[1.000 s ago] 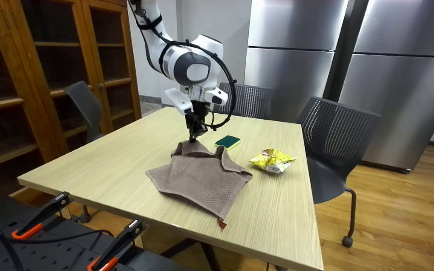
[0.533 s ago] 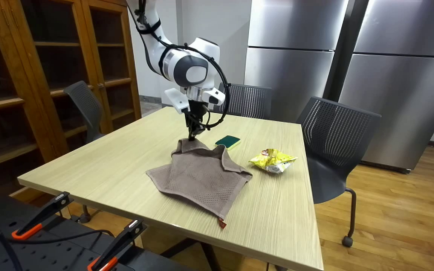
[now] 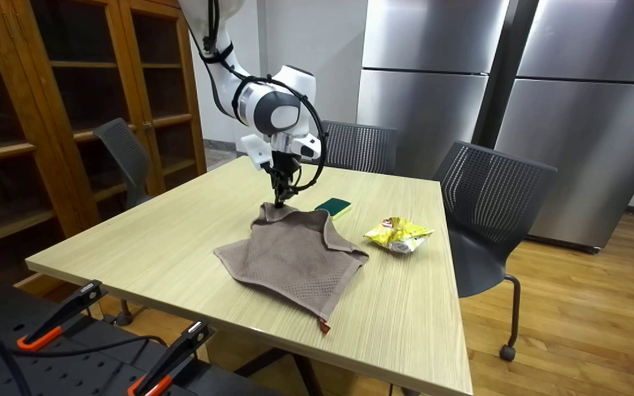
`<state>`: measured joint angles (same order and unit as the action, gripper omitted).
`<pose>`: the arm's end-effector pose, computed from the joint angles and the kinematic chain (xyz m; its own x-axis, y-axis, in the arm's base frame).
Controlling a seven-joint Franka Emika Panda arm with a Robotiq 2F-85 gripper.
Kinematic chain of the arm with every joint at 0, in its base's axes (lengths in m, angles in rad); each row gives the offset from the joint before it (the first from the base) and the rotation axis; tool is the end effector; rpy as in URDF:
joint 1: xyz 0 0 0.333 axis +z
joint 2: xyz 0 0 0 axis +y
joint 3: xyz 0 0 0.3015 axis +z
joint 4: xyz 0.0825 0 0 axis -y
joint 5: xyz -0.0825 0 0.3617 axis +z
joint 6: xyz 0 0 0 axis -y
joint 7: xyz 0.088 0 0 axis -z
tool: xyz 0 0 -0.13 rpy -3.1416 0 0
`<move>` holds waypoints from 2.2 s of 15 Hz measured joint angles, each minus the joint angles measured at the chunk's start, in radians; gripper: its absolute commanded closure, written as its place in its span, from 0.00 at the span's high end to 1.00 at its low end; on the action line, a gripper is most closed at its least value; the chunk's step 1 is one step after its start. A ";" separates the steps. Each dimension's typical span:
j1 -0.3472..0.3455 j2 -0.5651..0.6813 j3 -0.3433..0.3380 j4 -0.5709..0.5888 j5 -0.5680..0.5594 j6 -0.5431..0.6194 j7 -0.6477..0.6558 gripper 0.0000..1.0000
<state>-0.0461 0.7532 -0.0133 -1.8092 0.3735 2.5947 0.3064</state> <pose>0.6239 -0.0396 0.1117 0.7803 -0.6230 -0.0549 -0.6212 -0.7619 -0.1832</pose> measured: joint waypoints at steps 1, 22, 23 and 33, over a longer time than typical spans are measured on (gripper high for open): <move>0.004 0.006 -0.003 0.007 0.000 0.000 0.008 0.01; 0.019 -0.033 -0.079 -0.019 -0.058 0.040 0.016 1.00; 0.014 -0.051 -0.081 -0.043 -0.066 0.053 -0.001 1.00; -0.065 -0.227 -0.079 -0.308 -0.099 0.175 -0.215 1.00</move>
<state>-0.1111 0.5258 -0.0919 -2.1169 0.2746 2.7701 0.0917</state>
